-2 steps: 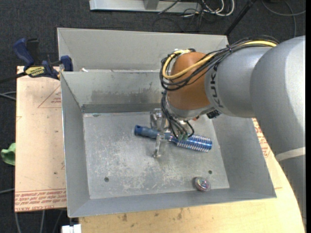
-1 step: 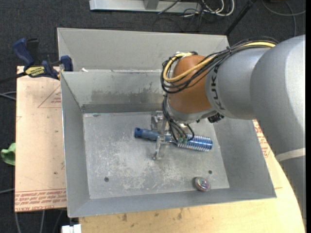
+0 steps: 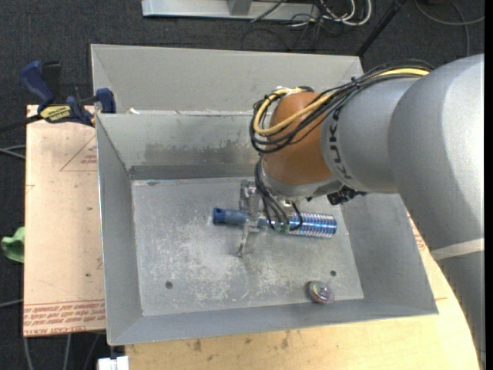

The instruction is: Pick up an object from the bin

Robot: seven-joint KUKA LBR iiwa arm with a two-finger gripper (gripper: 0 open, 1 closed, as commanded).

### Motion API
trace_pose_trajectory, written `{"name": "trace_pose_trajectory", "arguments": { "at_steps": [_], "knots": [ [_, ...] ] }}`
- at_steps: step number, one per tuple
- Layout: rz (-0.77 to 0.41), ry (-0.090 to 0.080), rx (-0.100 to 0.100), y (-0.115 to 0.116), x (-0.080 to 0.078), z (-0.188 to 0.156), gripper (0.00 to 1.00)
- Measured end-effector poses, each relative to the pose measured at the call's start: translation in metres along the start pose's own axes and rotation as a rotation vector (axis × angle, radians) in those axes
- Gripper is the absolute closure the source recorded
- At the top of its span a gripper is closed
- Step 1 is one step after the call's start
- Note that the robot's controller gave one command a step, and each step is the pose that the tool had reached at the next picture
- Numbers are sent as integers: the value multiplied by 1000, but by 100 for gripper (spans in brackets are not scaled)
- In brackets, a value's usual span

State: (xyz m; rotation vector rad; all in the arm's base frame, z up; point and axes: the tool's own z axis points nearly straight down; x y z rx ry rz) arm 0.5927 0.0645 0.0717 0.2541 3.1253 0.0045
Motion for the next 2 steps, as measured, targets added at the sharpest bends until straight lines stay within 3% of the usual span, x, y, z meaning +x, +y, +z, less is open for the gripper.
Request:
{"name": "trace_pose_trajectory", "arguments": {
  "at_steps": [1, 2],
  "knots": [
    [2, 6, 1, 0, 1, 0, 100],
    [-17, -2, -1, 9, 9, -137, 100]
  ]
}}
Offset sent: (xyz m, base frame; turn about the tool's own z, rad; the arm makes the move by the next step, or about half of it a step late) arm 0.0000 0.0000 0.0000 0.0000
